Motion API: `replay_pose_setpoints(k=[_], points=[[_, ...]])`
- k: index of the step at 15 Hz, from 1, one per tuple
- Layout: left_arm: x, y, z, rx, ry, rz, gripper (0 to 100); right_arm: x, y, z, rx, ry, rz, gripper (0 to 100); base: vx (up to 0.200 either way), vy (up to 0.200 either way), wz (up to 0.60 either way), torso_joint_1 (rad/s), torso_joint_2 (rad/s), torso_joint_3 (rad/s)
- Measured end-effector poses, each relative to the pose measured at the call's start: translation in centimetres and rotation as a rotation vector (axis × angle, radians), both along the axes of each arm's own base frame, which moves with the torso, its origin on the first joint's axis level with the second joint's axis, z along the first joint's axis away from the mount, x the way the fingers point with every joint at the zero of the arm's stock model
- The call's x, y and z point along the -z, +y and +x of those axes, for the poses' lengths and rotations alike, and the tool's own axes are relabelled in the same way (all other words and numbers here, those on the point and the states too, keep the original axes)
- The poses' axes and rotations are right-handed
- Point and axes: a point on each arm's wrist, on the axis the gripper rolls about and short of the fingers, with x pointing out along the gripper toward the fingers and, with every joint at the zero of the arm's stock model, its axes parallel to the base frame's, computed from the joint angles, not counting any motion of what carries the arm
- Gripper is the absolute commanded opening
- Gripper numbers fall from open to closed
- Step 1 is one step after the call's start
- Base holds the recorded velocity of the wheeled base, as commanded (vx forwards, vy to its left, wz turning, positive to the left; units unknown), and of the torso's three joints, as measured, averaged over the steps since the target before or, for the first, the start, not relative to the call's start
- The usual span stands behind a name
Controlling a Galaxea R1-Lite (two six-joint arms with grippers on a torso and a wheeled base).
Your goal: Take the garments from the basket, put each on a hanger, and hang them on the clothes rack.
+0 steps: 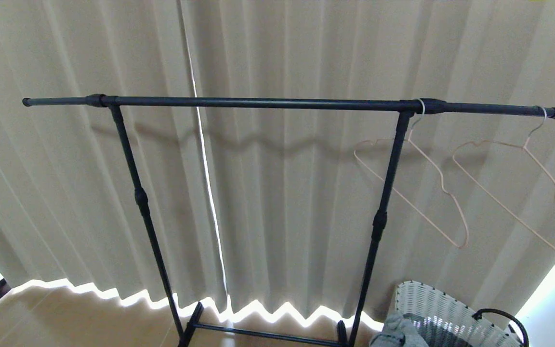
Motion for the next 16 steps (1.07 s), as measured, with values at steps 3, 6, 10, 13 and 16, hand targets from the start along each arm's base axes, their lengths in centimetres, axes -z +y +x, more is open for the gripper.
replay_pose_setpoints(k=[3, 6, 10, 13, 16], points=[[0.00, 0.00, 0.00, -0.001, 0.000, -0.002, 100, 0.00, 0.00, 0.00, -0.001, 0.000, -0.001, 100, 0.000, 0.000, 0.00, 0.000, 0.00, 0.000], [0.00, 0.00, 0.00, -0.001, 0.000, -0.003, 100, 0.00, 0.00, 0.00, -0.001, 0.000, 0.001, 100, 0.000, 0.000, 0.00, 0.000, 0.00, 0.000], [0.00, 0.00, 0.00, 0.002, 0.000, -0.003, 100, 0.00, 0.00, 0.00, 0.000, 0.000, 0.000, 100, 0.000, 0.000, 0.00, -0.129, 0.31, 0.177], [0.00, 0.00, 0.00, 0.001, 0.000, -0.004, 100, 0.00, 0.00, 0.00, 0.000, 0.000, 0.000, 100, 0.000, 0.000, 0.00, -0.198, 0.47, 0.266], [0.01, 0.00, 0.00, -0.001, 0.001, -0.007, 100, 0.00, 0.00, 0.00, -0.001, 0.000, -0.001, 100, 0.000, 0.000, 0.00, -0.193, 0.47, 0.279]])
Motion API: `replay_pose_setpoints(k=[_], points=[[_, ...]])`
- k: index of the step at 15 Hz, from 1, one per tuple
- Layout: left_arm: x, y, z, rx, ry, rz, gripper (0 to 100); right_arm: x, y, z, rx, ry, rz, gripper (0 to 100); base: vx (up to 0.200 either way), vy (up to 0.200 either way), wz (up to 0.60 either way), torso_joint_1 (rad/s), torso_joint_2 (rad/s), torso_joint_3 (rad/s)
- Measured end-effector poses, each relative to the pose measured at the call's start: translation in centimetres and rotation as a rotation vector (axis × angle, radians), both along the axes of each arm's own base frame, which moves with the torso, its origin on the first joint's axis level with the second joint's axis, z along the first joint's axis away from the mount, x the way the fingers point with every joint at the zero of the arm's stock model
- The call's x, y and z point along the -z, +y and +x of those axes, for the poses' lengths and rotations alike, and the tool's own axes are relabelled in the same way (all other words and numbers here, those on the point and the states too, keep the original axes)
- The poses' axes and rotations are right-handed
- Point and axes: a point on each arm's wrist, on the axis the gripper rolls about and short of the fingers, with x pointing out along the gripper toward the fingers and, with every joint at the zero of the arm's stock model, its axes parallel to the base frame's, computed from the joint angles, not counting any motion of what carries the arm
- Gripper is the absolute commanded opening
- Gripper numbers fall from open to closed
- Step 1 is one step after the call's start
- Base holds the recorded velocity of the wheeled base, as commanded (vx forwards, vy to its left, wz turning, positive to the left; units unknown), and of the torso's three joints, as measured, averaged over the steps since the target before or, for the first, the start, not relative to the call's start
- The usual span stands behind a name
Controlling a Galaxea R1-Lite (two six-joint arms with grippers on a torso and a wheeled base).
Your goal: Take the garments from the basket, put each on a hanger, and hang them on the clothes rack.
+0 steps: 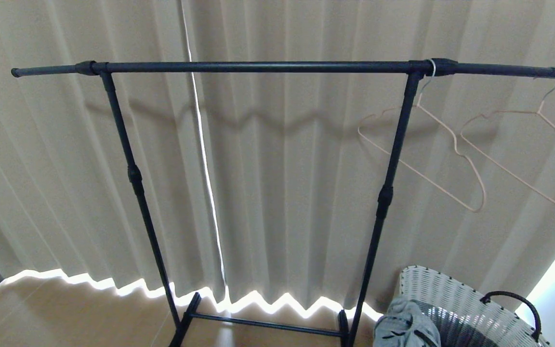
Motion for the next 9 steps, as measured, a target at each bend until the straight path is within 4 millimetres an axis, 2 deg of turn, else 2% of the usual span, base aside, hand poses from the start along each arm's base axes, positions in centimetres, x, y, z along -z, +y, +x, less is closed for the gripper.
replay_pose_setpoints(k=[9], points=[[0.00, 0.00, 0.00, -0.002, -0.001, -0.003, 100, 0.00, 0.00, 0.00, 0.000, 0.000, -0.001, 100, 0.000, 0.000, 0.00, -0.161, 0.46, 0.294]])
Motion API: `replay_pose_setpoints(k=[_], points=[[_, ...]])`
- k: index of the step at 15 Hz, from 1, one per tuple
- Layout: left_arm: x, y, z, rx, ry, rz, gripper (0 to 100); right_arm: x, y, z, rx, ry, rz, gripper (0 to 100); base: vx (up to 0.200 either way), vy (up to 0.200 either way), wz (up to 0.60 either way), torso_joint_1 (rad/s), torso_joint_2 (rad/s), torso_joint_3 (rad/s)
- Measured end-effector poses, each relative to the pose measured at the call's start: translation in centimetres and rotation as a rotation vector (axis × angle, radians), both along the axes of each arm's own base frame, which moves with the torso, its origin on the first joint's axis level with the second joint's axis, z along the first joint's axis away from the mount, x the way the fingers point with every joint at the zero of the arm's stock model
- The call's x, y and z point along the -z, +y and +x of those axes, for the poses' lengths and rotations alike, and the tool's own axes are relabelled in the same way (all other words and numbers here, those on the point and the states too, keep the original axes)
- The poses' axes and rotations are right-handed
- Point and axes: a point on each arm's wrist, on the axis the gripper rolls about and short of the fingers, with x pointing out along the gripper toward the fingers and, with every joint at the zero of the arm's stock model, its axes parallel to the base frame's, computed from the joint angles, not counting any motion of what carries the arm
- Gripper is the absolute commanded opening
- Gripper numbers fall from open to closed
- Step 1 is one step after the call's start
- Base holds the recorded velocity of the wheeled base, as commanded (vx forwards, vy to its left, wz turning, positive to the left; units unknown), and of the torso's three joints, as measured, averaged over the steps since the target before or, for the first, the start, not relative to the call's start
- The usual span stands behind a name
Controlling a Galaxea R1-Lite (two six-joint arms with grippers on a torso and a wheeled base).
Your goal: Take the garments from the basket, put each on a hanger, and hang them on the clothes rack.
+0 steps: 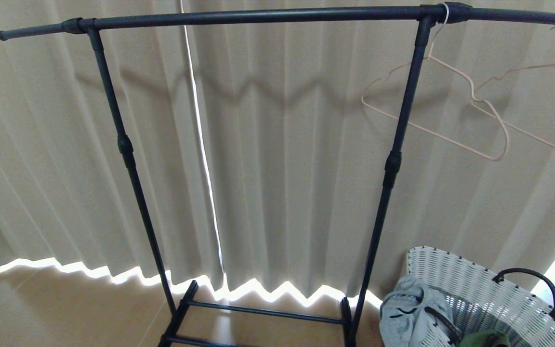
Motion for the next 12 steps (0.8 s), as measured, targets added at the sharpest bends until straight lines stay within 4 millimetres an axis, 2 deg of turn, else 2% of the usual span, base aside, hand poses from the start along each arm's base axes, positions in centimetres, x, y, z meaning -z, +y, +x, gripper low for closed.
replay_pose_setpoints(k=[3, 10, 12], points=[[0.00, 0.00, 0.00, 0.000, 0.000, 0.000, 100, 0.00, 0.00, 0.00, -0.001, 0.000, -0.001, 100, 0.000, 0.000, 0.00, -0.071, 0.26, 0.196], [0.00, 0.00, 0.00, -0.001, 0.000, -0.002, 100, -0.01, 0.00, 0.00, -0.001, -0.001, 0.000, 100, 0.000, 0.000, 0.00, -0.005, 0.02, 0.013], [0.00, 0.01, 0.00, -0.002, 0.000, -0.002, 100, -0.01, 0.00, 0.00, -0.002, -0.001, -0.001, 100, 0.000, 0.000, -0.60, 0.000, 0.00, 0.002]])
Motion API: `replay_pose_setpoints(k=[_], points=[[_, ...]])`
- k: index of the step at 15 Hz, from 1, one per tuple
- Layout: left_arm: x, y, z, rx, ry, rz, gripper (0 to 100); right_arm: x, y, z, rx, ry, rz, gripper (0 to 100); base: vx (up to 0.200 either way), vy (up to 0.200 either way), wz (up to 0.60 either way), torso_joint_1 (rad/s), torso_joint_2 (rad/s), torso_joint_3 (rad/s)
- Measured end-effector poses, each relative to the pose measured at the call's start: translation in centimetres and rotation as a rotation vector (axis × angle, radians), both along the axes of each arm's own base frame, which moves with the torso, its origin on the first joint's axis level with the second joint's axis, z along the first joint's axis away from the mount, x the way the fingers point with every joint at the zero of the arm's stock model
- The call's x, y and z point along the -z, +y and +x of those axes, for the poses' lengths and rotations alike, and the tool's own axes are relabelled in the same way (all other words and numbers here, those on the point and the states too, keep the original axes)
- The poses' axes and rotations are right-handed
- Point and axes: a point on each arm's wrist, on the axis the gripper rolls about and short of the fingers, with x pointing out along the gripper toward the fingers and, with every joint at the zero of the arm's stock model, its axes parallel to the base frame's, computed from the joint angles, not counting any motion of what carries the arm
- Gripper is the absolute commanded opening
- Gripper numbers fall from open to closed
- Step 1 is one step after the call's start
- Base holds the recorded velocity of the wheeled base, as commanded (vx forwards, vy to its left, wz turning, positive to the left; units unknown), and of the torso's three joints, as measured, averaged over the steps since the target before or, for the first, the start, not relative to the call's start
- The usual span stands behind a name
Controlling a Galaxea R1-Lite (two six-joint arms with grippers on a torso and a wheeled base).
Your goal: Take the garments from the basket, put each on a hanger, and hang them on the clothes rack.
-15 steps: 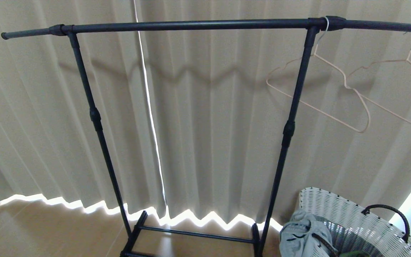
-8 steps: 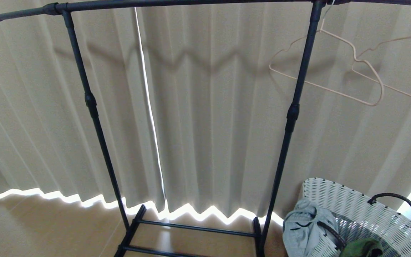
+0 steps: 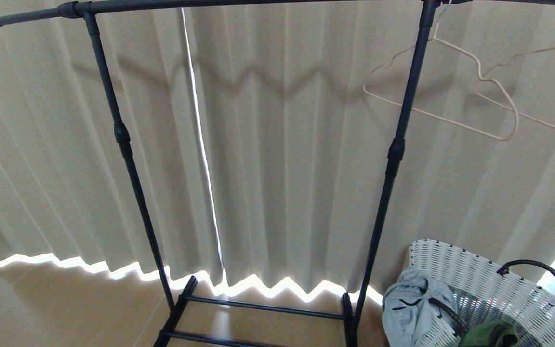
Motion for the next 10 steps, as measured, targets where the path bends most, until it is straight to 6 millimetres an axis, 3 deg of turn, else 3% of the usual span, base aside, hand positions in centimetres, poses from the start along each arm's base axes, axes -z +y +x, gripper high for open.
replay_pose_setpoints(k=[2, 10], points=[[0.00, 0.00, 0.00, 0.001, 0.000, 0.000, 100, 0.00, 0.00, 0.00, -0.001, 0.000, -0.002, 100, 0.000, 0.000, -0.60, 0.010, 0.00, 0.002], [0.00, 0.00, 0.00, 0.000, 0.000, 0.000, 100, 0.01, 0.01, 0.00, -0.003, 0.001, -0.005, 100, 0.000, 0.000, 0.00, 0.000, 0.00, 0.000]])
